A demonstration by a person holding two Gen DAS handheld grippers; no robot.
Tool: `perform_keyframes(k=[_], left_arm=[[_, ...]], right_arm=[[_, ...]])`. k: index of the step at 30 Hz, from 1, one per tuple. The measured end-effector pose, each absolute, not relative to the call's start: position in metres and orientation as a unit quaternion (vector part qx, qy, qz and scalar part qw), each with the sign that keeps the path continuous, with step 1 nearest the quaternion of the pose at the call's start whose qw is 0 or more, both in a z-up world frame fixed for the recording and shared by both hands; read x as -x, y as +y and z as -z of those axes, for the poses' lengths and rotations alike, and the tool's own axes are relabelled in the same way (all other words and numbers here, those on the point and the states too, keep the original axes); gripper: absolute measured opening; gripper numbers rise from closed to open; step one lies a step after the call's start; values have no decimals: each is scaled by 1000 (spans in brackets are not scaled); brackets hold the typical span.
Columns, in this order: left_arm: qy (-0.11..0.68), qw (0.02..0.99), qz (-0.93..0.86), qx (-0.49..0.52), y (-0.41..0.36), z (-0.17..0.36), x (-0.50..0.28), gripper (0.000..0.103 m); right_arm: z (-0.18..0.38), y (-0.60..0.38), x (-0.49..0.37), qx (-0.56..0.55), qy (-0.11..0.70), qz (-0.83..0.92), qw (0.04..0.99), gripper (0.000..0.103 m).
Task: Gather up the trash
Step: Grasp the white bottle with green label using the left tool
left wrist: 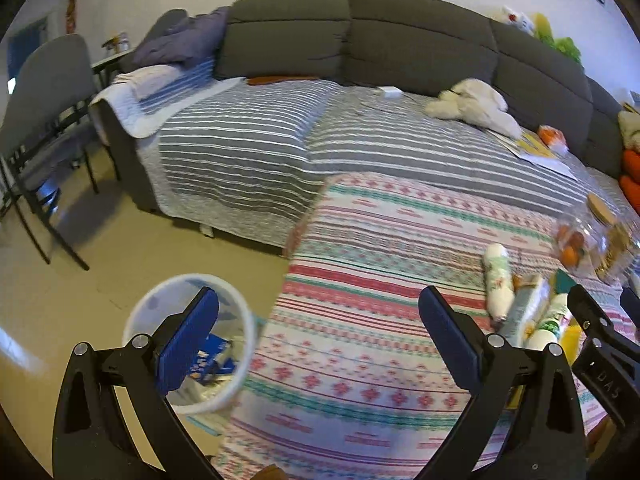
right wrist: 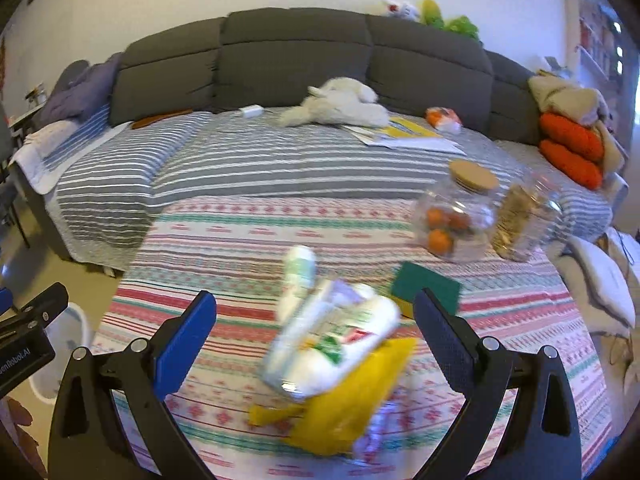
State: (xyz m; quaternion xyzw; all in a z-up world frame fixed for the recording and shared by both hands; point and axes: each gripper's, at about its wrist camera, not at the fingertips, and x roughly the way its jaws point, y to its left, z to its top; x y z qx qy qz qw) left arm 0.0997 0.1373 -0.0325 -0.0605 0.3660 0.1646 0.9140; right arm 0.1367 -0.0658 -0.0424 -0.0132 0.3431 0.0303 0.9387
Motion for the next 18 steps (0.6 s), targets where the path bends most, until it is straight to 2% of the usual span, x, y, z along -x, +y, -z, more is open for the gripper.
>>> perform_keyframes(k=[7,18], left_arm=[[377,920,-105,33,86,47,-121,96],[387,918,68,-46,-18,72,-157,96]], right_arm=[[53,-137,-139,-22,357,25,933,96],[62,-236,-142,-155,397,65,902,96]])
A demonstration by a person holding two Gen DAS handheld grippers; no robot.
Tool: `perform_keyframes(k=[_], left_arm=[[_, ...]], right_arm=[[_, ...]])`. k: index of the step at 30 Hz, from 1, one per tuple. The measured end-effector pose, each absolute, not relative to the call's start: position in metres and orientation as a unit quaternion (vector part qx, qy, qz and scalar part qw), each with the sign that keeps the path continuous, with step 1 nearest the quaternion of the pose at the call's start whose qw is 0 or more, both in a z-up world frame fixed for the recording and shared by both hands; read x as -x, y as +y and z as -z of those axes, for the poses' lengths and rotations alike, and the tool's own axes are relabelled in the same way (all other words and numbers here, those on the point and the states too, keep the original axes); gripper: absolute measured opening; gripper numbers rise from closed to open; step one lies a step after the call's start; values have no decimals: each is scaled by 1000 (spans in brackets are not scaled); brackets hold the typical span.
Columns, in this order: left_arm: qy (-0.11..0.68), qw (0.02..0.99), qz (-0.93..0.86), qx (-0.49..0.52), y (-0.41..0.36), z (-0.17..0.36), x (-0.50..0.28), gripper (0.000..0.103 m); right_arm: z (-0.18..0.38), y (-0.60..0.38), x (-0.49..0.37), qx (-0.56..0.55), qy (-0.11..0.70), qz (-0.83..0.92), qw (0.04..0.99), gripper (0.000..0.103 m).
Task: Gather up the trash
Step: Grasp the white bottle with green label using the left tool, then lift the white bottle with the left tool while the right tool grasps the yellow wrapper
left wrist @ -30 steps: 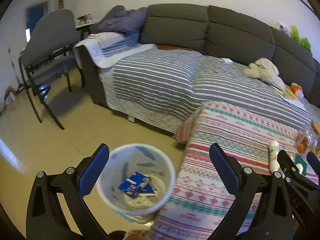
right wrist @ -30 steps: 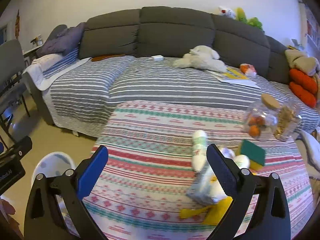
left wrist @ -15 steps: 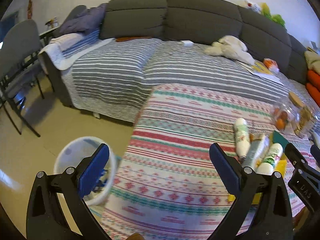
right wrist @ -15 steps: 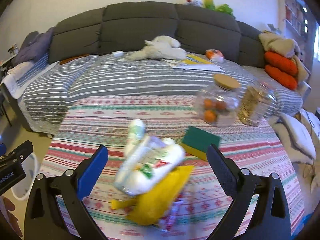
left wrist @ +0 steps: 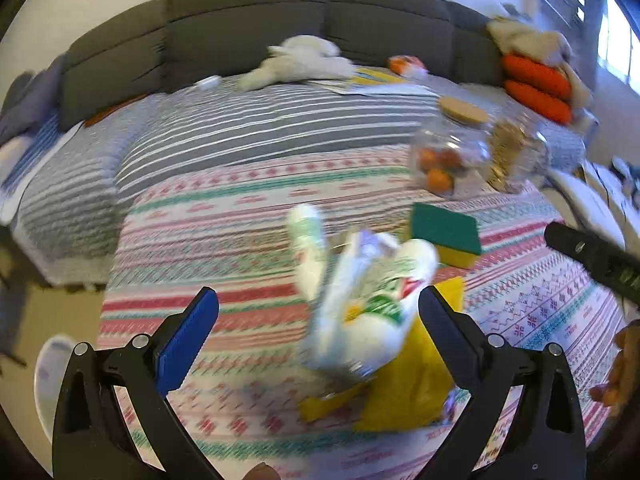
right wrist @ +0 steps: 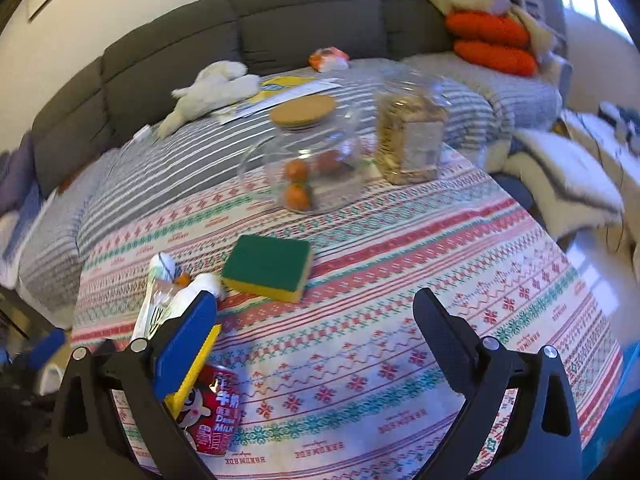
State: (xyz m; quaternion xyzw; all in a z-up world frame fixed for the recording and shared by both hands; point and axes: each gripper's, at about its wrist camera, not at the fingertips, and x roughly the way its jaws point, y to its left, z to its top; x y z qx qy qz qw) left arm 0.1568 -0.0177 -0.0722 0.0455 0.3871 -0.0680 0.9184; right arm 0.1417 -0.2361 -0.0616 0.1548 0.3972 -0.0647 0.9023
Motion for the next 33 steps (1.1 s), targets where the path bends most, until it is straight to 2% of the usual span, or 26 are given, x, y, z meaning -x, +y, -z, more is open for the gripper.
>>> perform_keyframes(k=[4,11,13,14,15,21,33], left_arm=[[397,906,103,-102,-51,86,-170,91],[441,877,110,-154,-73,122,-187,73],[439,879,116,-147,-70,120,-187,61],[438,880,121,-140,-67,116,-186,44],[443,878,127,-130,-65,114,-187,37],[449,881,131,-73,-39,99,-175,36],[400,910,99,47,41,40,-138,36]], right_arm=[[60,-253,-141,-170,396,69,900,96],[70,-262,-150,-185,411,76,889,96],[74,-261,-152,-198,420,67,883,96],[76,-260,-153,-204,424,63,880,96],[79,-257,-155,-211,430,55,876,96],[88,-235,-159,-206,450,28,869,96],[119,-163,-171,-184,496,-60,847,96]])
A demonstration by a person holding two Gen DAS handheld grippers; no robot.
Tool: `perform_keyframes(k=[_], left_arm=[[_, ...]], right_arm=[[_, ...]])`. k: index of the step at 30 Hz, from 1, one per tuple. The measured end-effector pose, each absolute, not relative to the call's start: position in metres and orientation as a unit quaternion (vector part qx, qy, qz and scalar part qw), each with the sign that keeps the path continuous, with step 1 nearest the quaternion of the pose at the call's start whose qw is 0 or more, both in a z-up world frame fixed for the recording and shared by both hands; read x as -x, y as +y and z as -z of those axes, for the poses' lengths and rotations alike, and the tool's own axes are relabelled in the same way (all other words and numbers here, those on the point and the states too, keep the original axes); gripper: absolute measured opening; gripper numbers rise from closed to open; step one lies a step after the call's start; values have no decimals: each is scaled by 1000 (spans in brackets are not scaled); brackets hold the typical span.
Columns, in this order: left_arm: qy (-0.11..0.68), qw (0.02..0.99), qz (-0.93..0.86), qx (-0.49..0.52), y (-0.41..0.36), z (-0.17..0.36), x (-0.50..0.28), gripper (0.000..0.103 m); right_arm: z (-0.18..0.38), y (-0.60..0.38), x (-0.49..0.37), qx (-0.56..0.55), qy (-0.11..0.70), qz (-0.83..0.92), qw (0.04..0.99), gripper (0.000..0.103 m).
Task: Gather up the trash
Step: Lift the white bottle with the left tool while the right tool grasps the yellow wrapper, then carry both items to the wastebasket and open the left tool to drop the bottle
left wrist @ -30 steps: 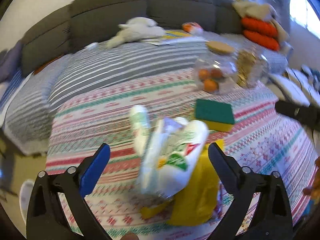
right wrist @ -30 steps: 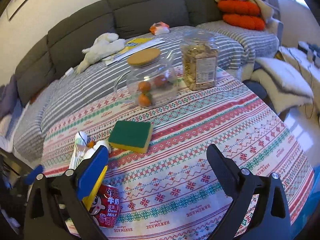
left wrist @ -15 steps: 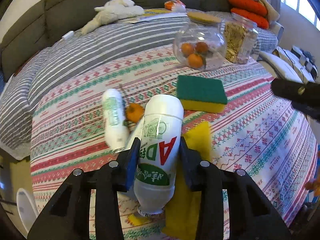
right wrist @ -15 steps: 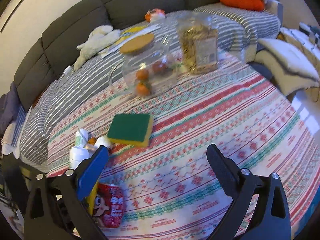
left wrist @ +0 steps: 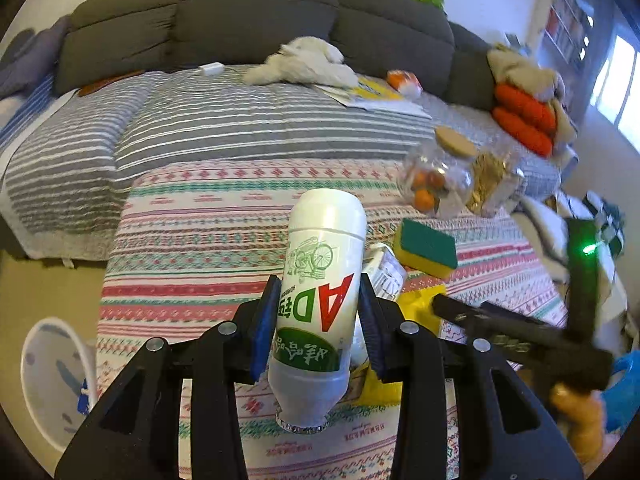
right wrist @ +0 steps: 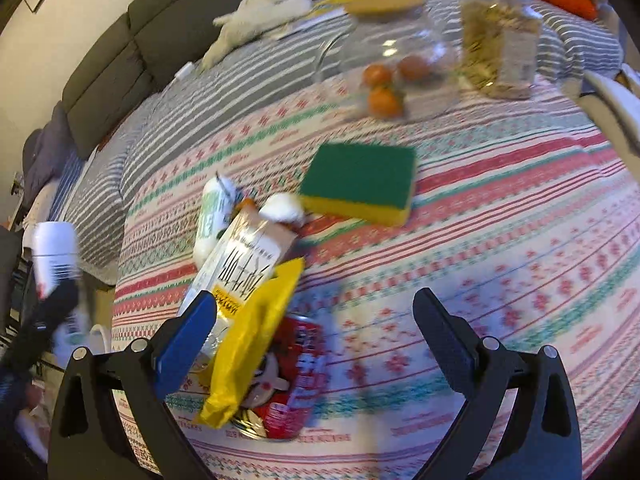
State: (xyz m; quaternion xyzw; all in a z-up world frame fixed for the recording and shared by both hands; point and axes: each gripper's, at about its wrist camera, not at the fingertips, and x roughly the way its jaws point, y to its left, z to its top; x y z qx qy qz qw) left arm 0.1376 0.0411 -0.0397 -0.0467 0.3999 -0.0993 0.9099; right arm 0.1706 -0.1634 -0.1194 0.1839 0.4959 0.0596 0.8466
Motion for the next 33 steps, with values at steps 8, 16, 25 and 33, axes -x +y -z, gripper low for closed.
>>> perform_keyframes(k=[8,16,25,33], left_arm=[[397,913,77,57,68,37,-130,36],[384,918,68,73,81,30,-127,36],[367,925,59,84,87,24,-123,36],[336,936,44,90,97,13,-114,36]], right_arm=[[128,-133,-178,-147,507,-82,845,42],[107,-135,-169,-153,459,-86,871,13],[58,-135,-149,-124,363,-91,919,10],[40,-126,-139,-104,322,-106,935,8]])
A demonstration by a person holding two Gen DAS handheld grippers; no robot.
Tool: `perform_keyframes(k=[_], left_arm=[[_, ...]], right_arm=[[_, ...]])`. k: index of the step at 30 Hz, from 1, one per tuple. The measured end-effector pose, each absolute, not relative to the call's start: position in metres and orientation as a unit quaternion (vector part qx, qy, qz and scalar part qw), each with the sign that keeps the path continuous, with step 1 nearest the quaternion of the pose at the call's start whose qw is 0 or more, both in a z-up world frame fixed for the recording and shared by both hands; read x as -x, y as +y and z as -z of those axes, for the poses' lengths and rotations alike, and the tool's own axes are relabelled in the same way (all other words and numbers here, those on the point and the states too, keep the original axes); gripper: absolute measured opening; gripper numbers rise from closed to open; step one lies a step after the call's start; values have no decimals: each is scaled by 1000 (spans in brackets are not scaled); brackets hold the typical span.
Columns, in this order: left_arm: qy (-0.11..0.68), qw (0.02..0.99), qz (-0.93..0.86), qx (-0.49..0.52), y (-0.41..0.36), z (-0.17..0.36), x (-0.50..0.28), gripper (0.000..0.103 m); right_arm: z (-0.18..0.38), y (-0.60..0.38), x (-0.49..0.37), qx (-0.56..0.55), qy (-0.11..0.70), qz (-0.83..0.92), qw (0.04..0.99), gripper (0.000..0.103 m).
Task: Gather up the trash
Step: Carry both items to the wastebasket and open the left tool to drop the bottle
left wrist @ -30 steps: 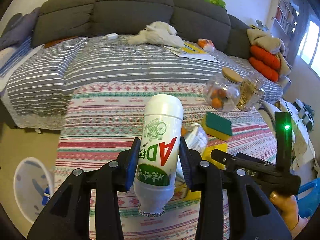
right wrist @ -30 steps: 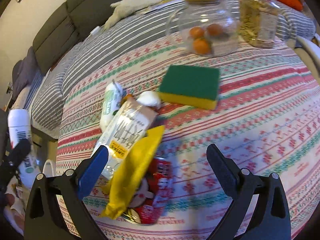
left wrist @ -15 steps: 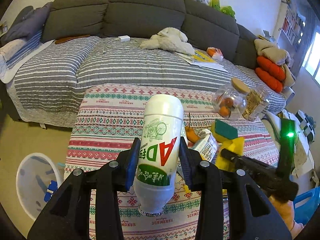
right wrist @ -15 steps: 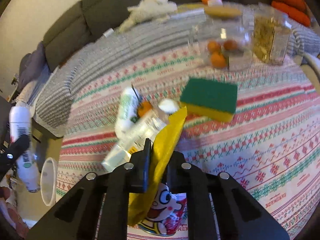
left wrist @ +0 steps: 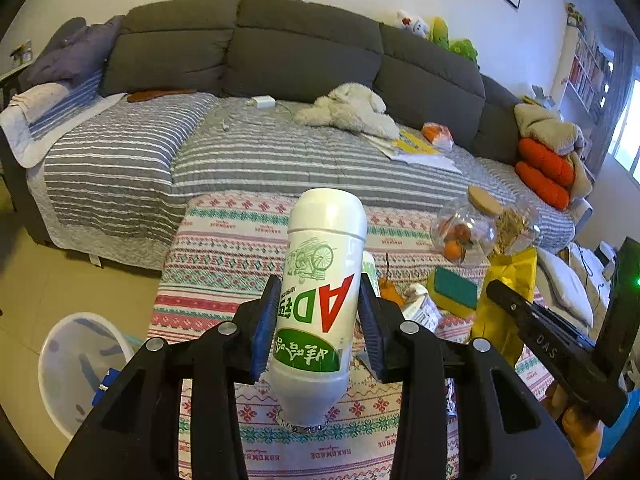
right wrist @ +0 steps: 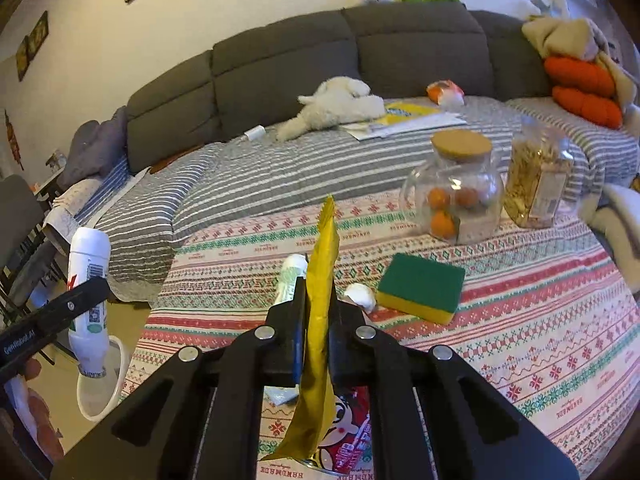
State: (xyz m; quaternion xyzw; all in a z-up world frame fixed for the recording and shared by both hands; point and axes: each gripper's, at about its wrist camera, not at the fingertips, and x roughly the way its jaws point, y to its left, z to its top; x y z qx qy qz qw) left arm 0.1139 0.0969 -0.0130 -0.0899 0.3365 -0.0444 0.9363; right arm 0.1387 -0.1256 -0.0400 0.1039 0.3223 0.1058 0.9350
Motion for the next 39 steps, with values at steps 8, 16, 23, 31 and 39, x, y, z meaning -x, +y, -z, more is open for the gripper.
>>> perform_keyframes(k=[8,16,23,31,39], left_arm=[[327,939,20,101,122,7,-105,36],[321,940,-20,112,164,2,-89,36],[325,935,-68,124,211,3,-74,36],[328,923,-120,163,271,4,-64,36],[384,888,-143,208,311,22,-62,44]], right_arm=[[34,-103,-129,-83,307,-121,940,8],[27,-64,-117,-62,294,-162,940,8],[18,-21,-107,-54,281,-209,935,8],[17,40,-102,-49,287,-266,919,8],[11,109,-101,-48,290,-317,901,8]])
